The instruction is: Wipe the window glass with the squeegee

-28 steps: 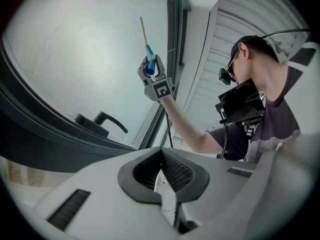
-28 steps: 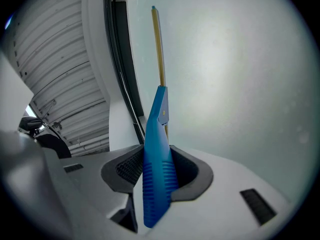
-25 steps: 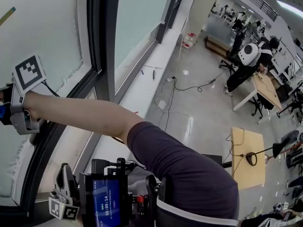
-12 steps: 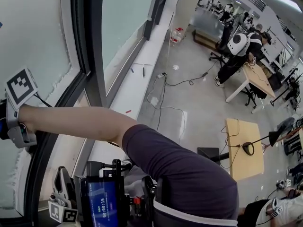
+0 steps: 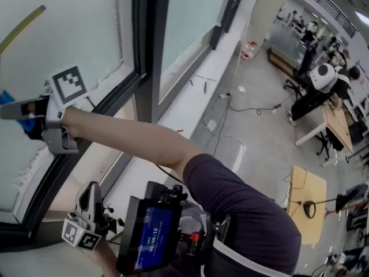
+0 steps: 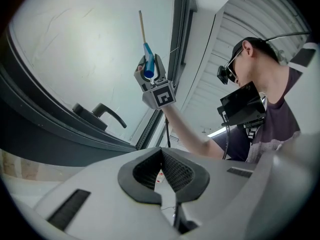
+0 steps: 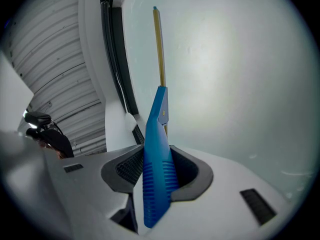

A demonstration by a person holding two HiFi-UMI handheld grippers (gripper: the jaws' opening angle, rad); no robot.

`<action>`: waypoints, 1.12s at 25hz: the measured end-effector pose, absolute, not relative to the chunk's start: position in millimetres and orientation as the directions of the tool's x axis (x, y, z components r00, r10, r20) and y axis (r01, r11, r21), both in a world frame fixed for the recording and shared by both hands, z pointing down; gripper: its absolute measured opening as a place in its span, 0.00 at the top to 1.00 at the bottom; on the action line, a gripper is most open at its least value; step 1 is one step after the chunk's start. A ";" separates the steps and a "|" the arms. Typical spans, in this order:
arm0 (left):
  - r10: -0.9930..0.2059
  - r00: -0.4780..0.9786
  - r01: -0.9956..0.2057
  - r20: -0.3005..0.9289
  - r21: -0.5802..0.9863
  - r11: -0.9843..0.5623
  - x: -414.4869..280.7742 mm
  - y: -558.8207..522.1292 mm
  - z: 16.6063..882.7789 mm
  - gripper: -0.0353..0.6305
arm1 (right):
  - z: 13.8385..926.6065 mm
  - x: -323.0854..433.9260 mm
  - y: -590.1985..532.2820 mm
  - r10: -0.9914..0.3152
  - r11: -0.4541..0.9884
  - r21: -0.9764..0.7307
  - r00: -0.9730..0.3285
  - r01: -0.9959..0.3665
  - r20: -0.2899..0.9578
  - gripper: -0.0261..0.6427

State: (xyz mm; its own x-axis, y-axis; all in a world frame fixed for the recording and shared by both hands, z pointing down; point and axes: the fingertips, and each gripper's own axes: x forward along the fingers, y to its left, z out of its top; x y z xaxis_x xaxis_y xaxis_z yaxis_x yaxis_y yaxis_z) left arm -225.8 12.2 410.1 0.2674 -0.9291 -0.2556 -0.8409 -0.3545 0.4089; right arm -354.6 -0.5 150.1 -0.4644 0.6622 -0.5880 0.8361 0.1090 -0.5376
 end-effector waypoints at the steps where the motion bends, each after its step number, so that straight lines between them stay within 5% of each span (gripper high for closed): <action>1: -0.929 0.270 -0.842 -0.253 0.407 -0.355 -224.2 7.1 415.0 0.94 | 156.3 -354.0 -3.7 0.656 0.096 -0.555 -0.472 0.826 -0.589 0.75; 6: -0.923 0.289 -0.840 -0.255 0.395 -0.373 -212.1 44.5 371.1 0.94 | 138.3 -352.7 -2.5 0.598 0.310 -0.554 -0.611 0.773 -0.518 0.75; 28: -0.977 0.119 -0.906 -0.175 0.383 -0.179 -219.9 112.8 367.0 0.94 | 180.7 -355.8 13.9 0.564 0.263 -0.563 -0.598 0.784 -0.569 0.75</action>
